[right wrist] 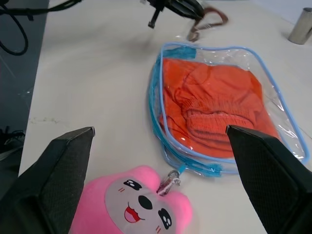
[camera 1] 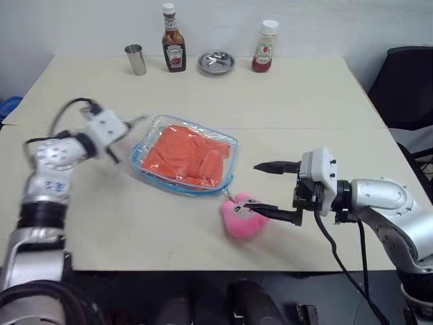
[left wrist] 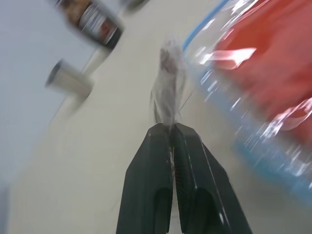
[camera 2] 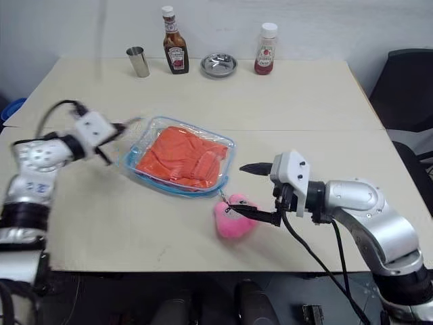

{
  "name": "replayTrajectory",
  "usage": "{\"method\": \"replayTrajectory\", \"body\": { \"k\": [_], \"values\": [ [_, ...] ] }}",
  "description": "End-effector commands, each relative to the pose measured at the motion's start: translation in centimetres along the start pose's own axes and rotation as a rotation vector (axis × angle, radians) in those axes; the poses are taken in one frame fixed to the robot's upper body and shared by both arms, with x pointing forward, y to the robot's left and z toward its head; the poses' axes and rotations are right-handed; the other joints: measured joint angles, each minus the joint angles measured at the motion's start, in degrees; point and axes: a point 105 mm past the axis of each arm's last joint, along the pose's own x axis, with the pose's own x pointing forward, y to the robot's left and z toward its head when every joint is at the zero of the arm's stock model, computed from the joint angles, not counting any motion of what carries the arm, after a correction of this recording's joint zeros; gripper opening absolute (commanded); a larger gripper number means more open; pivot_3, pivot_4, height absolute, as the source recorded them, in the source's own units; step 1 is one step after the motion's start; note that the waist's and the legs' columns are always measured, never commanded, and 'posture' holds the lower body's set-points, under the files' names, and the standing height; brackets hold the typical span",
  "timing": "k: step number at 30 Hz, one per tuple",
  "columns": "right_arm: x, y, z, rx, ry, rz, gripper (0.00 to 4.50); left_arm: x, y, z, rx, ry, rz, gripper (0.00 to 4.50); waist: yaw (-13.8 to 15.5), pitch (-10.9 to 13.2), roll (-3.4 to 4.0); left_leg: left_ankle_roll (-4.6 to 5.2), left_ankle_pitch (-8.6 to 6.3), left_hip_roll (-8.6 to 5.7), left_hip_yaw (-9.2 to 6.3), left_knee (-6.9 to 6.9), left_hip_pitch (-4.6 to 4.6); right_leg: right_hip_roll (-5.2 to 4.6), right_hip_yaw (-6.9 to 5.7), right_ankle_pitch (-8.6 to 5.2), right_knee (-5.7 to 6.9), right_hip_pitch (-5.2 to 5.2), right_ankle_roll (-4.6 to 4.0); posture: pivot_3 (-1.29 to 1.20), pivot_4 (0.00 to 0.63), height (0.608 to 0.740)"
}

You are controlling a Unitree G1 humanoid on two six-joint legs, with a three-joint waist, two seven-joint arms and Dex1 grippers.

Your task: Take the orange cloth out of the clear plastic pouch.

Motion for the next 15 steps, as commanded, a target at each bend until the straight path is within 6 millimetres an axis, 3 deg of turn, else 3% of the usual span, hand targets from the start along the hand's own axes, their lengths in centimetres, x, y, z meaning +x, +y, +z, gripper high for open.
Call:
{"method": "replayTrajectory", "body": {
  "k": [1,6,12,15],
  "values": [
    [0.5,0.5,0.8,-0.026,-0.033,0.082,4.50,-3.7,2.5,-5.0,-0.069,0.182,0.160,0.22,-0.10,0.00,0.00,0.01,-0.01,0.00,0.00,-0.01,0.00,0.00,0.00,0.00,-0.01,0.01,0.00,0.00,0.150,0.740],
    [1.2,0.0,0.6,-0.032,-0.032,0.130,4.50,-6.6,1.7,-9.1,-0.098,0.330,0.213,0.22,1.26,-0.06,-0.14,0.11,-0.07,-0.05,-0.10,0.10,-0.02,-0.08,-0.09,0.00,-0.06,0.11,0.00,0.00,0.150,0.740],
    [1.8,-0.3,0.7,-0.031,-0.044,0.159,4.50,-8.2,0.9,-10.6,-0.118,0.378,0.231,0.22,1.43,-0.16,-0.34,0.15,-0.13,-0.07,-0.16,0.08,-0.09,-0.13,-0.17,0.00,-0.14,0.10,0.00,0.00,0.150,0.740],
    [1.8,-0.3,0.6,-0.031,-0.044,0.164,4.50,-8.8,1.2,-10.8,-0.155,0.367,0.259,0.79,1.35,-0.16,-0.34,0.14,-0.14,-0.06,-0.16,0.08,-0.09,-0.12,-0.19,0.00,-0.13,0.10,0.00,0.00,0.150,0.740]
  ]
}}
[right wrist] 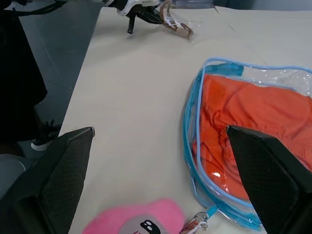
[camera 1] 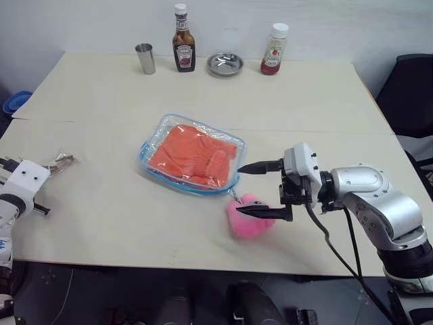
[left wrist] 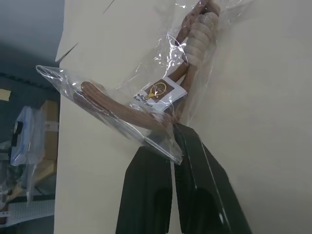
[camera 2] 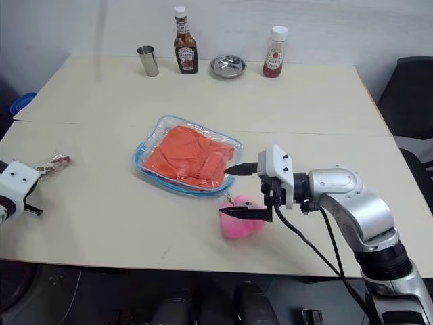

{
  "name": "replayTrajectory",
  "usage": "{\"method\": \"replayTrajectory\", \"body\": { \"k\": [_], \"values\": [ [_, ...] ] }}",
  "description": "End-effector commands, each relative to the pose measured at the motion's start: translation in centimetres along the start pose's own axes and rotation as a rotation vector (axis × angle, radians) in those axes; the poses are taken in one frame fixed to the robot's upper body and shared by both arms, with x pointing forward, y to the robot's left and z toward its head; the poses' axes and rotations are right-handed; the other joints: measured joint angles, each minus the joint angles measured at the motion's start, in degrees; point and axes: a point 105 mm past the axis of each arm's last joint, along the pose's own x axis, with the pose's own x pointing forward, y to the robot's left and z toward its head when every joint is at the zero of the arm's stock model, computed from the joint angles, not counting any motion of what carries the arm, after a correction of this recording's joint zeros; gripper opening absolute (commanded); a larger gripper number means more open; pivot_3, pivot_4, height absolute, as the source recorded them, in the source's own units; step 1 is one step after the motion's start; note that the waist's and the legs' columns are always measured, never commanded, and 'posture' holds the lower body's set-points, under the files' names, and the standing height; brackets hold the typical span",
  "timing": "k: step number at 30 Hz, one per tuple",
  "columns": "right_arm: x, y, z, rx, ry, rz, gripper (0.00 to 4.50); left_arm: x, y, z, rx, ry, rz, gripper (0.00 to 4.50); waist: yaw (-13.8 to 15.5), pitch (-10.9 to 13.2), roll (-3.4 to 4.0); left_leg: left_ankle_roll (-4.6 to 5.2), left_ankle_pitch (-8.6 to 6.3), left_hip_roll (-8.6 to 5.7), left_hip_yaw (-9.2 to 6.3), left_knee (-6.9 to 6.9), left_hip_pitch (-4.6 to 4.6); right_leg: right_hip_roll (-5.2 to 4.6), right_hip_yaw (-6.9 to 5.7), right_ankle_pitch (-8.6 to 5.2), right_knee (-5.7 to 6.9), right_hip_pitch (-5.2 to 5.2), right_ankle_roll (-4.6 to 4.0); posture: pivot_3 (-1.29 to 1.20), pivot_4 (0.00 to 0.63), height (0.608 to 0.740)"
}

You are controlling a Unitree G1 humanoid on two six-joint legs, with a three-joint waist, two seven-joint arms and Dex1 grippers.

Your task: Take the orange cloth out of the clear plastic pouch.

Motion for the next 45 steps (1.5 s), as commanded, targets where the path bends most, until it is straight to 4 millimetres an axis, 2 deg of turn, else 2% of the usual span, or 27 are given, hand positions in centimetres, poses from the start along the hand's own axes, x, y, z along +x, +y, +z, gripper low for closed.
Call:
{"method": "replayTrajectory", "body": {
  "k": [1,6,10,12,13,15,18,20,22,27,31,38,42,45],
  "values": [
    [0.0,0.0,0.6,-0.037,-0.017,0.009,4.50,-0.8,1.8,0.8,-0.029,-0.046,0.065,1.08,-0.09,0.00,0.00,0.00,0.00,0.00,0.00,0.00,0.00,0.00,0.00,0.00,0.00,0.00,0.00,0.00,0.150,0.740],
    [-0.3,-0.1,0.4,-0.036,-0.006,0.001,4.50,-1.0,2.6,0.9,-0.042,-0.043,0.084,2.53,-0.17,0.00,0.00,0.10,-0.06,0.02,0.00,-0.02,0.00,0.02,-0.01,0.00,0.01,-0.02,0.00,0.00,0.150,0.740],
    [-0.6,-0.1,0.2,-0.036,0.000,-0.019,4.50,-1.8,4.2,0.9,-0.147,-0.064,0.123,3.74,-0.19,0.00,-0.01,0.10,-0.07,0.02,0.00,-0.02,0.00,0.01,-0.01,0.00,0.01,-0.01,0.00,0.00,0.150,0.740],
    [-0.9,0.0,0.0,-0.032,0.004,-0.029,4.50,-2.5,5.0,1.8,-0.229,-0.115,0.109,4.33,-0.17,-0.01,-0.03,0.09,-0.07,0.04,0.00,-0.02,0.00,0.02,-0.03,0.00,0.00,-0.01,0.00,0.00,0.150,0.740],
    [-1.0,0.2,-0.1,-0.031,0.005,-0.032,4.50,-2.9,5.1,2.6,-0.260,-0.159,0.079,4.42,-0.15,-0.01,-0.04,0.08,-0.07,0.03,0.00,-0.02,0.00,0.02,-0.03,0.00,0.00,-0.01,0.00,0.00,0.150,0.740],
    [-1.2,0.3,-0.2,-0.027,0.008,-0.039,4.50,-4.0,5.1,5.3,-0.287,-0.278,-0.022,4.42,-0.14,-0.01,-0.04,0.06,-0.06,0.03,-0.01,-0.02,-0.01,0.01,-0.04,0.00,-0.01,0.00,0.00,0.00,0.150,0.740],
    [-1.4,0.3,-0.4,-0.022,0.014,-0.052,4.50,-6.9,2.8,10.6,-0.175,-0.468,-0.307,4.42,-0.16,0.02,-0.09,-0.04,-0.01,0.02,-0.03,-0.01,-0.02,0.00,-0.05,0.00,-0.04,0.01,0.00,0.00,0.150,0.740],
    [-1.5,0.2,-0.4,-0.020,0.016,-0.059,4.50,-8.4,0.7,12.5,-0.095,-0.502,-0.479,4.42,-0.10,0.03,-0.07,-0.07,-0.01,0.00,-0.05,-0.02,-0.02,-0.03,-0.05,0.00,-0.08,0.03,-0.01,0.00,0.150,0.740],
    [-1.7,0.2,-0.5,-0.019,0.019,-0.067,4.50,-8.7,-1.4,13.9,0.082,-0.497,-0.596,4.42,-0.16,0.04,-0.05,-0.07,-0.01,-0.01,-0.06,-0.04,0.00,-0.04,-0.04,-0.01,-0.11,0.05,-0.02,0.00,0.150,0.740],
    [-2.0,0.3,-0.8,-0.018,0.023,-0.082,4.50,-6.5,-5.5,15.5,0.487,-0.516,-0.704,4.42,-0.14,0.15,0.17,0.13,-0.12,-0.04,-0.03,-0.09,0.11,0.03,0.02,-0.01,-0.09,0.11,-0.03,0.00,0.150,0.740],
    [-2.5,0.5,-1.1,-0.021,0.028,-0.111,4.50,-3.1,-7.8,16.3,0.738,-0.566,-0.719,4.42,-0.08,0.15,0.17,0.14,-0.12,-0.01,-0.01,-0.01,-0.01,0.14,0.01,-0.01,-0.07,0.03,-0.02,0.00,0.150,0.740],
    [-3.5,1.4,-1.9,-0.012,0.039,-0.174,4.50,0.7,-10.6,18.0,0.882,-0.650,-0.705,4.42,-0.06,0.15,0.15,0.02,-0.05,0.02,0.14,0.10,-0.14,0.14,0.11,-0.01,-0.05,-0.13,-0.01,0.00,0.150,0.740],
    [-3.6,2.1,-1.9,-0.007,0.042,-0.194,4.50,1.5,-11.2,18.6,0.906,-0.681,-0.695,4.42,-0.13,0.13,0.10,0.02,-0.05,0.00,0.15,0.15,-0.14,0.11,0.12,0.00,-0.03,-0.11,0.00,0.00,0.150,0.740],
    [-3.8,2.3,-2.0,-0.004,0.047,-0.207,4.50,1.6,-11.3,18.6,0.912,-0.690,-0.708,3.84,-0.17,0.13,0.10,-0.01,-0.04,0.02,0.16,0.15,-0.12,0.13,0.13,0.00,0.02,-0.13,0.00,0.00,0.150,0.740]
  ]
}}
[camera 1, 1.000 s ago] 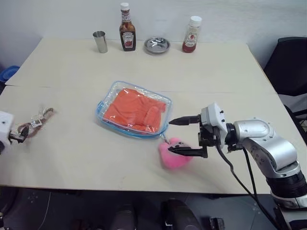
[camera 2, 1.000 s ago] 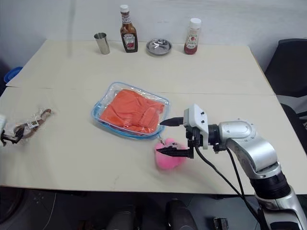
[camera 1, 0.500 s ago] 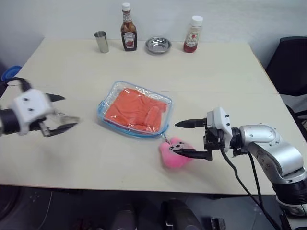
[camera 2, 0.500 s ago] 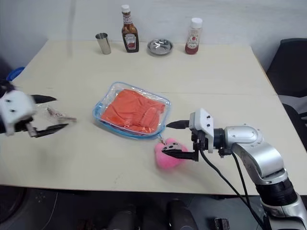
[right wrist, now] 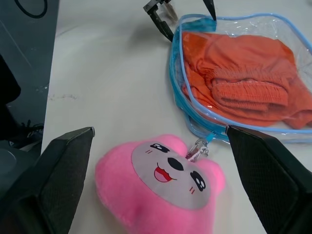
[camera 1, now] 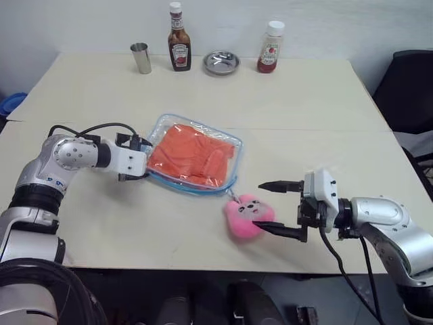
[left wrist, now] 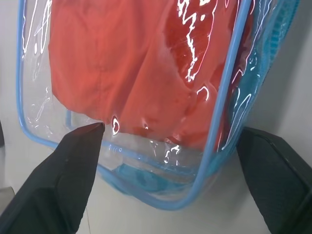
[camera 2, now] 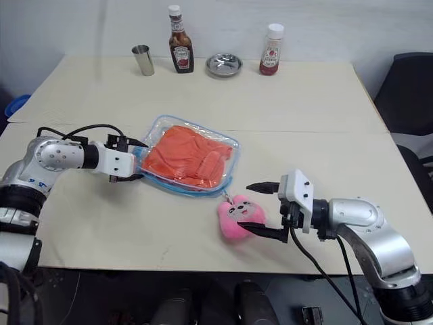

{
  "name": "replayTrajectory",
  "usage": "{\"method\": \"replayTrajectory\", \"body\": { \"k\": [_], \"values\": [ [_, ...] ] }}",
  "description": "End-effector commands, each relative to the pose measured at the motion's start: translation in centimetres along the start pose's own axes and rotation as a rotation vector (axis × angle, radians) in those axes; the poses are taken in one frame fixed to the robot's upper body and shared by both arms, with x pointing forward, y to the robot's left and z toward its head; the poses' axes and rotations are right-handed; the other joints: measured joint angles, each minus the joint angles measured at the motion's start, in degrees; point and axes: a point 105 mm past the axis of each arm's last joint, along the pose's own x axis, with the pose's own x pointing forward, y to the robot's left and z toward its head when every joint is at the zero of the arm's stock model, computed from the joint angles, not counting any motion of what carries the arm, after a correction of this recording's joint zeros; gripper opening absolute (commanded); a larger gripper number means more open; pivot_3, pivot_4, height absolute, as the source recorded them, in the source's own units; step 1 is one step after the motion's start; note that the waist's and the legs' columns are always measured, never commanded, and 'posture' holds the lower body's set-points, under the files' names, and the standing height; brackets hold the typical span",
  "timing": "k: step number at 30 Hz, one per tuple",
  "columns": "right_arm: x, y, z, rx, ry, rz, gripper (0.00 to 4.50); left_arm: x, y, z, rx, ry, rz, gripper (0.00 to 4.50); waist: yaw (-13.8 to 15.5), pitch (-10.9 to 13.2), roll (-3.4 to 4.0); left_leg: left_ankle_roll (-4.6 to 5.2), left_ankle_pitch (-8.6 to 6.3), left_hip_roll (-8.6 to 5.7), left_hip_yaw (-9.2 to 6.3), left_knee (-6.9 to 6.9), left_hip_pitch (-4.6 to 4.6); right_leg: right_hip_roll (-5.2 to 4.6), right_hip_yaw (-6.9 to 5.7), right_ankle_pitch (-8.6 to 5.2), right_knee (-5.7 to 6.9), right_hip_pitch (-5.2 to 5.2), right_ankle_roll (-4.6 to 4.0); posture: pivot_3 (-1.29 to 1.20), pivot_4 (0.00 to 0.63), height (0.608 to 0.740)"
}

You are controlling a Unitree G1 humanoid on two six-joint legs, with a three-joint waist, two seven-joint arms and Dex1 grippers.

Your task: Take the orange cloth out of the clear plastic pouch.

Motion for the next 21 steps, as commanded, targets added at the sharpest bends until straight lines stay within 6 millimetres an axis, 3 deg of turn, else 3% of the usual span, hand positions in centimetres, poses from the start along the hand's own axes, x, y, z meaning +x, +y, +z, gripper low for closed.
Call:
{"method": "replayTrajectory", "body": {
  "k": [1,7,11,14,17,21],
  "values": [
    [-0.4,0.3,1.3,-0.061,-0.014,-0.014,4.50,-0.4,0.7,-0.1,0.015,-0.008,0.020,3.51,0.04,0.00,0.00,-0.02,0.01,0.01,-0.01,0.00,0.02,0.00,0.00,0.00,0.02,0.00,0.00,0.00,0.150,0.740],
    [-0.4,0.4,1.5,-0.061,-0.008,-0.015,4.50,-0.4,-0.4,0.4,-0.052,-0.064,-0.030,1.61,0.17,0.00,0.00,-0.05,0.03,0.00,-0.02,0.03,0.03,-0.02,-0.01,0.00,0.05,0.01,0.00,0.00,0.150,0.740],
    [-0.5,0.4,1.6,-0.061,-0.003,-0.016,4.50,-0.5,-2.5,1.7,-0.199,-0.104,-0.104,0.39,-0.22,0.00,0.00,-0.07,0.04,0.01,-0.02,0.03,0.05,-0.02,-0.01,0.00,0.10,0.01,0.00,0.00,0.150,0.740],
    [-0.6,0.3,1.6,-0.053,0.008,-0.022,4.50,-0.7,-3.8,4.5,-0.331,-0.141,-0.110,0.39,-0.37,-0.01,0.01,-0.08,0.04,0.06,-0.08,-0.01,0.09,-0.02,0.00,0.00,0.25,0.05,-0.01,0.00,0.150,0.740],
    [-0.9,0.3,1.5,-0.046,0.029,-0.038,4.50,-0.4,-4.3,6.2,-0.431,-0.064,-0.031,0.39,0.00,0.00,0.02,-0.07,0.04,0.04,-0.11,-0.02,0.12,-0.03,0.02,0.00,0.16,0.15,0.00,0.00,0.150,0.740],
    [-1.5,0.2,1.4,-0.021,0.054,-0.074,4.50,0.2,-5.4,8.9,-0.477,-0.046,0.009,0.39,0.49,-0.02,-0.01,-0.03,0.02,-0.03,-0.17,0.00,0.15,-0.02,0.08,0.00,0.03,0.26,0.00,0.00,0.150,0.740]
  ]
}}
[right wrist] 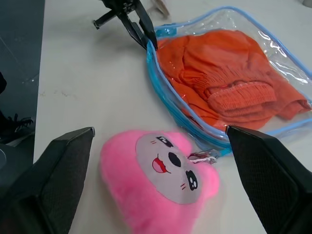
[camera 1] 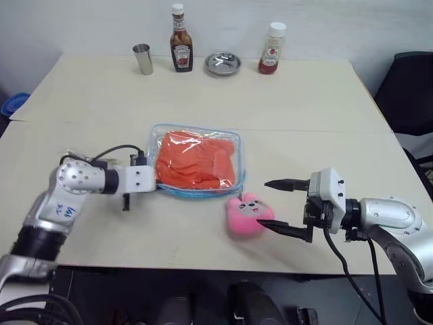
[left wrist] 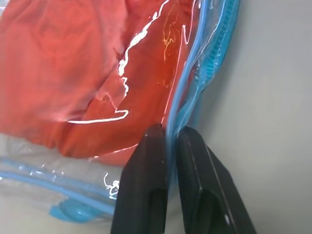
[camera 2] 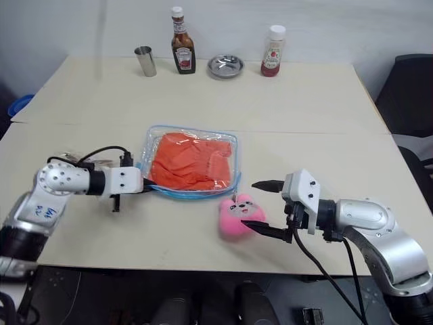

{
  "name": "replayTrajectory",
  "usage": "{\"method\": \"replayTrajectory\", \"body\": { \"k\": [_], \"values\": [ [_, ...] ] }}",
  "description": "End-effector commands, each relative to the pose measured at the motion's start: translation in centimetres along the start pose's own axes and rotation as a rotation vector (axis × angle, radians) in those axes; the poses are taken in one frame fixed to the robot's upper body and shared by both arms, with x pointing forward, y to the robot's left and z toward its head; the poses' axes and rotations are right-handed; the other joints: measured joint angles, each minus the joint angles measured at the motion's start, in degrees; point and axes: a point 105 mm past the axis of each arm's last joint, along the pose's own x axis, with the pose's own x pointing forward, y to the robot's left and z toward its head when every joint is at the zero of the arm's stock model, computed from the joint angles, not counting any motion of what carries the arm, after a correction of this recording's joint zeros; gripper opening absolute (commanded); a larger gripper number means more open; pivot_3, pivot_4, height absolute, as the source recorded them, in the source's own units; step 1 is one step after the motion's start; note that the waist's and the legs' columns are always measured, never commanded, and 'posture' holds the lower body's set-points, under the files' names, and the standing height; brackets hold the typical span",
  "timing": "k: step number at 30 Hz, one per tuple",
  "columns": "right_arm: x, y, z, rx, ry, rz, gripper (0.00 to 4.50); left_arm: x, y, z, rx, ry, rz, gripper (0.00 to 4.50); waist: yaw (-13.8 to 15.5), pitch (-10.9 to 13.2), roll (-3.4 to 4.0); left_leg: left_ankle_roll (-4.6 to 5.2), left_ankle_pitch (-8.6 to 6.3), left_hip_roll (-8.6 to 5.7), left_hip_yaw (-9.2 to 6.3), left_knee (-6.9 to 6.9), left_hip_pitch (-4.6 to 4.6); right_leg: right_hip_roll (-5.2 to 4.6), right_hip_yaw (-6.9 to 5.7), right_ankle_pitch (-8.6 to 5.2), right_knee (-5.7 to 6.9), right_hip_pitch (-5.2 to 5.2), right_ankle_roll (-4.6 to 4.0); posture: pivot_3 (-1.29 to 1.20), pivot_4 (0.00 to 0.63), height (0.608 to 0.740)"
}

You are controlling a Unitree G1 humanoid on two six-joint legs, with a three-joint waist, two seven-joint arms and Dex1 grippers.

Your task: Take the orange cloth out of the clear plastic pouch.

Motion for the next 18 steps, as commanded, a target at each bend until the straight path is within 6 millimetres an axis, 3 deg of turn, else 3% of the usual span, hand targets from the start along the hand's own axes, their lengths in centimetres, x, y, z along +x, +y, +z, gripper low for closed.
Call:
{"method": "replayTrajectory", "body": {
  "k": [1,9,18],
  "values": [
    [-0.8,0.2,0.8,-0.015,0.006,-0.029,4.50,0.1,-1.0,1.7,0.007,0.005,0.043,0.39,0.03,0.00,-0.01,0.00,0.00,-0.01,-0.01,0.00,0.00,0.01,0.00,0.00,-0.01,0.01,0.00,0.00,0.150,0.740],
    [-1.7,0.5,-0.4,-0.004,0.077,-0.052,4.50,0.3,-1.7,0.5,0.037,0.043,0.063,0.39,-0.27,-0.01,-0.01,0.03,-0.02,0.00,0.02,-0.01,0.06,0.08,0.06,0.00,0.00,0.02,0.00,0.00,0.150,0.740],
    [-1.4,0.1,0.0,-0.015,0.074,-0.048,4.50,-0.5,-0.6,0.4,0.061,-0.017,0.075,3.01,-0.20,-0.01,-0.01,0.09,-0.05,0.01,0.02,-0.02,0.08,0.09,0.06,0.00,0.02,0.03,0.00,0.00,0.150,0.740]
  ]
}}
